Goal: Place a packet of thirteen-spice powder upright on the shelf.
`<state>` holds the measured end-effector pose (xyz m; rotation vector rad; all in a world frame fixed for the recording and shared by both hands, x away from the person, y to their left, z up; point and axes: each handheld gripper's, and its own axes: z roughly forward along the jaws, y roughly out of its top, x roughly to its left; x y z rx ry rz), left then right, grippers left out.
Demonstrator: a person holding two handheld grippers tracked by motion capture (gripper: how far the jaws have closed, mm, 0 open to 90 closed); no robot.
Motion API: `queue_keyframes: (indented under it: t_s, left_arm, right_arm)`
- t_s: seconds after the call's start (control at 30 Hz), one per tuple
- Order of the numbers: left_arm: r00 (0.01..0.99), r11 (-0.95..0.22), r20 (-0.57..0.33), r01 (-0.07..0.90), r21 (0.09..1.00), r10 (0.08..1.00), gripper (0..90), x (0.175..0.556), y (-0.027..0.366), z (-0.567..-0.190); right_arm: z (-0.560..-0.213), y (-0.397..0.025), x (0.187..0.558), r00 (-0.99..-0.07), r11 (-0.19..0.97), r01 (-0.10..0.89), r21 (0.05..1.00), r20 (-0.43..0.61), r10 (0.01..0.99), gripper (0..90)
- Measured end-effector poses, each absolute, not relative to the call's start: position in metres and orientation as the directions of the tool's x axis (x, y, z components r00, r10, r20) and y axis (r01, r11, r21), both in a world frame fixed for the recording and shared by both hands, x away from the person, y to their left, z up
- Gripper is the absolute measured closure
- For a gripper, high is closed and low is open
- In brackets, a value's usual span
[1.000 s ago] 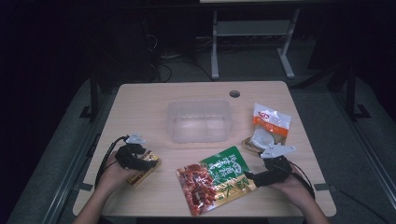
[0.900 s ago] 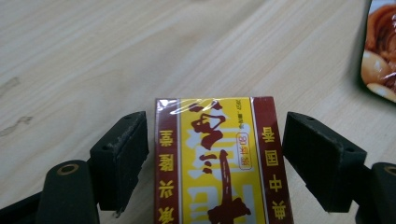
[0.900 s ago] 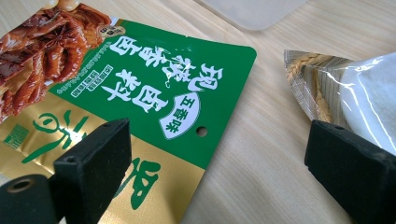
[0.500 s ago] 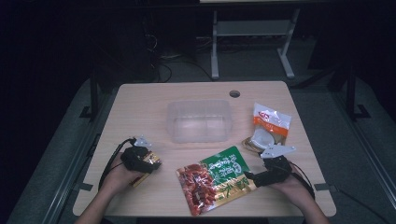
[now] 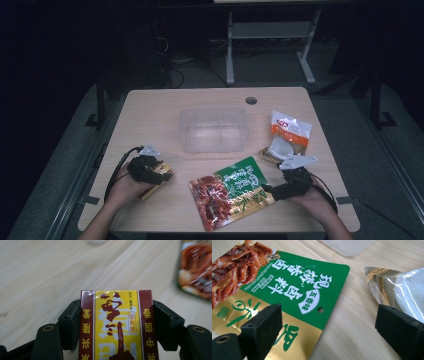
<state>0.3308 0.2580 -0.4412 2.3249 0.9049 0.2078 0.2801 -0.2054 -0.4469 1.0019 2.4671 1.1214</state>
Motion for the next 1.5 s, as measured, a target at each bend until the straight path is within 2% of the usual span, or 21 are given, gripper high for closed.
queue_keyframes:
  t_s: [0.1, 0.17, 0.3, 0.4, 0.57, 0.87, 1.03, 1.1, 1.23, 1.3, 1.4, 1.5]
  left_arm:
    - [0.789, -0.553, -0.084, 0.497, 0.669, 0.609, 31.8, 0.327, 0.258, -0.431]
    - [0.791, -0.536, -0.099, 0.495, 0.685, 0.604, 31.8, 0.325, 0.256, -0.428]
    - [0.858, -0.549, -0.089, 0.399, 0.734, 0.505, 31.8, 0.319, 0.252, -0.424]
    - [0.902, -0.609, -0.079, 0.35, 0.711, 0.425, 31.8, 0.318, 0.244, -0.43]
    - [0.938, -0.711, -0.053, 0.297, 0.637, 0.344, 31.7, 0.314, 0.225, -0.444]
    - [0.947, -0.747, -0.059, 0.287, 0.6, 0.316, 30.5, 0.312, 0.22, -0.453]
    - [0.946, -0.735, -0.043, 0.279, 0.618, 0.323, 23.4, 0.306, 0.227, -0.445]
    - [0.943, -0.755, -0.013, 0.275, 0.596, 0.333, 21.7, 0.3, 0.238, -0.443]
    - [0.932, -0.766, -0.032, 0.317, 0.56, 0.362, 19.1, 0.297, 0.256, -0.45]
    - [0.932, -0.774, -0.045, 0.324, 0.543, 0.359, 21.2, 0.298, 0.26, -0.453]
    - [0.937, -0.781, -0.04, 0.312, 0.541, 0.347, 30.8, 0.298, 0.259, -0.451]
    - [0.94, -0.787, -0.029, 0.301, 0.538, 0.34, 31.5, 0.298, 0.257, -0.451]
  right_arm:
    - [-0.444, -0.203, 0.278, -0.758, 0.479, 0.469, 0.742, 0.059, 0.65, 7.1]
    - [-0.441, -0.2, 0.276, -0.775, 0.485, 0.454, 0.748, 0.064, 0.628, 7.1]
    - [-0.44, -0.196, 0.274, -0.795, 0.495, 0.443, 0.747, 0.073, 0.602, 7.1]
    - [-0.441, -0.195, 0.274, -0.801, 0.503, 0.443, 0.743, 0.075, 0.594, 7.1]
    - [-0.444, -0.197, 0.276, -0.793, 0.502, 0.455, 0.735, 0.079, 0.604, 7.5]
    - [-0.444, -0.197, 0.276, -0.793, 0.5, 0.459, 0.734, 0.084, 0.603, 7.6]
    - [-0.444, -0.198, 0.276, -0.793, 0.5, 0.461, 0.733, 0.087, 0.603, 7.6]
    - [-0.444, -0.198, 0.276, -0.793, 0.499, 0.461, 0.734, 0.088, 0.603, 7.6]
    - [-0.444, -0.198, 0.276, -0.791, 0.497, 0.465, 0.733, 0.092, 0.605, 7.6]
    - [-0.443, -0.199, 0.276, -0.79, 0.496, 0.466, 0.733, 0.092, 0.606, 7.6]
    - [-0.443, -0.198, 0.276, -0.789, 0.495, 0.467, 0.733, 0.092, 0.608, 7.6]
    - [-0.444, -0.198, 0.276, -0.792, 0.498, 0.462, 0.734, 0.09, 0.603, 7.5]
